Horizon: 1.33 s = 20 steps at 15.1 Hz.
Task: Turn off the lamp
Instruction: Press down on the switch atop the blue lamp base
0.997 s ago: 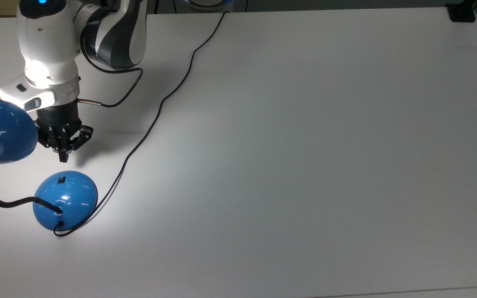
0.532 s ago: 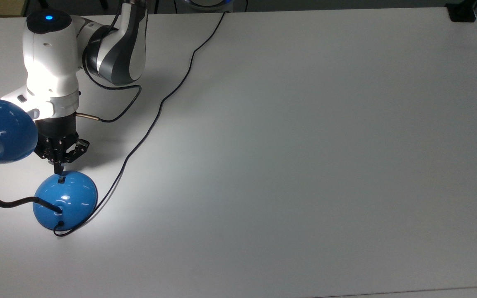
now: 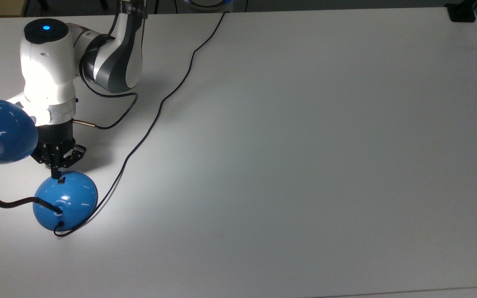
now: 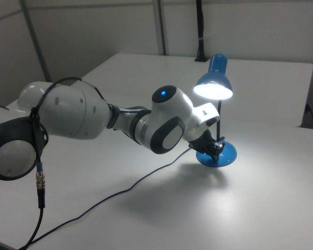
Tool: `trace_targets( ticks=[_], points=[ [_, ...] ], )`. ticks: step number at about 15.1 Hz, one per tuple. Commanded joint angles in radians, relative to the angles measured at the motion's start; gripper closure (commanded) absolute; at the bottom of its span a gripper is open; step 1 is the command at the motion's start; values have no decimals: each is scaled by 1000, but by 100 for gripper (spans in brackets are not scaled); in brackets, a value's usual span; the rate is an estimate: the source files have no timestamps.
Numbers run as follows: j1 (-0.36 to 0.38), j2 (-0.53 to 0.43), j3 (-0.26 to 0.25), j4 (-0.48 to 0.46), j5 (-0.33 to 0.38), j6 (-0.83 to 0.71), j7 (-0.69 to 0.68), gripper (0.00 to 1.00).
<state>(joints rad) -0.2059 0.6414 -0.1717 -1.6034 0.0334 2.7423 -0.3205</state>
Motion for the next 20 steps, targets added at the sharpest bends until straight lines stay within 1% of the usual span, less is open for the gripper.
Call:
trace_targets(
  ticks=[1,4,9,12,14,20],
  points=[
    [13,30,-5,16,10,22,26,100],
    [-1,6,-3,16,17,19,31,100],
    [0,-3,1,16,19,19,44,100],
    [5,-3,3,14,17,19,66,100],
    [8,1,15,10,14,19,64,100],
    [11,24,15,8,-3,22,63,100]
  ],
)
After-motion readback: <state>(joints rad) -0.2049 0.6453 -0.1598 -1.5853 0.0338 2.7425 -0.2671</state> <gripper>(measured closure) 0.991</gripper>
